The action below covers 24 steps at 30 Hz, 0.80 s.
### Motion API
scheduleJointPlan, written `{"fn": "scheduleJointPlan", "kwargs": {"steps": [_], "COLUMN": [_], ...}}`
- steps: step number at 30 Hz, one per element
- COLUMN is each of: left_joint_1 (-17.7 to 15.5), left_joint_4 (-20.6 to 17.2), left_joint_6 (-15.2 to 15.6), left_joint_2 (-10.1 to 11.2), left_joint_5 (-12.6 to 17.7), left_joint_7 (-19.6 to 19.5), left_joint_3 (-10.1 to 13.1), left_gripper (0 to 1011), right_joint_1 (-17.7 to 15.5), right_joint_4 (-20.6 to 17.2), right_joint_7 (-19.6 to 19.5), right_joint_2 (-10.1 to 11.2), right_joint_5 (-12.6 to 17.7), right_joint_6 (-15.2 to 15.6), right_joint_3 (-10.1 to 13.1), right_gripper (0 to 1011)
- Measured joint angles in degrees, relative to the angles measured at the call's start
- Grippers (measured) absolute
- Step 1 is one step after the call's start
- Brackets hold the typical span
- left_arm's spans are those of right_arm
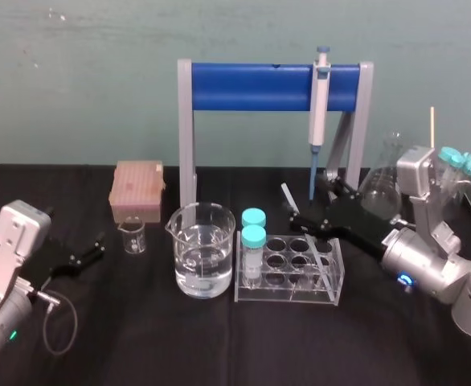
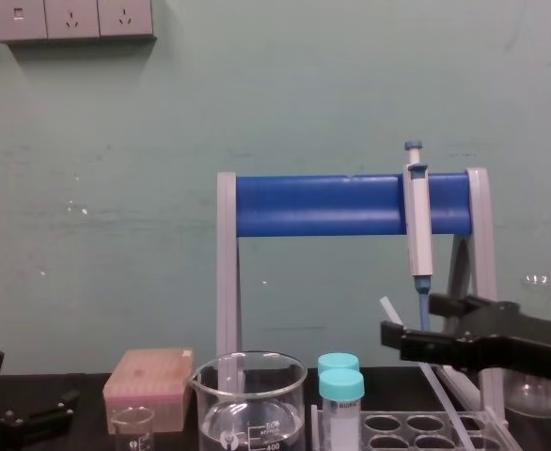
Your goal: Pick up the stirring rod with one hand, then place it down.
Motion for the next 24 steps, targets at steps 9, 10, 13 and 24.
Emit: {"fn": "scheduleJointPlan", "kwargs": {"steps": [9, 10, 13, 24], "left_joint_1": [0.00, 0.00, 0.00, 0.00], "left_joint_4": [0.00, 0.00, 0.00, 0.00], "left_joint_6": [0.00, 0.00, 0.00, 0.00], "left_joint_2": [0.00, 0.00, 0.00, 0.00], "left_joint_5": [0.00, 0.00, 0.00, 0.00], "left_joint_7": [0.00, 0.00, 0.00, 0.00], "left_joint_3": [0.00, 0.00, 0.00, 0.00], "left_gripper": [1000, 1000, 1000, 1000], "right_joint_1": [1.09, 1.09, 1.00, 1.01], "right_joint_4": [2.77, 2.85, 3.01, 2.99], "right_joint_7": [2.62, 2.62, 2.53, 2.53], "right_joint_2": [-1.85, -1.95, -2.18, -2.12], "right_joint_5": [0.34, 0.28, 0.03, 0.04], "right_joint_6": [3.25, 3.49, 4.14, 3.95], "right_joint_3": [-0.26, -0.22, -0.09, -0.10], "right_gripper": [1000, 1000, 1000, 1000]}}
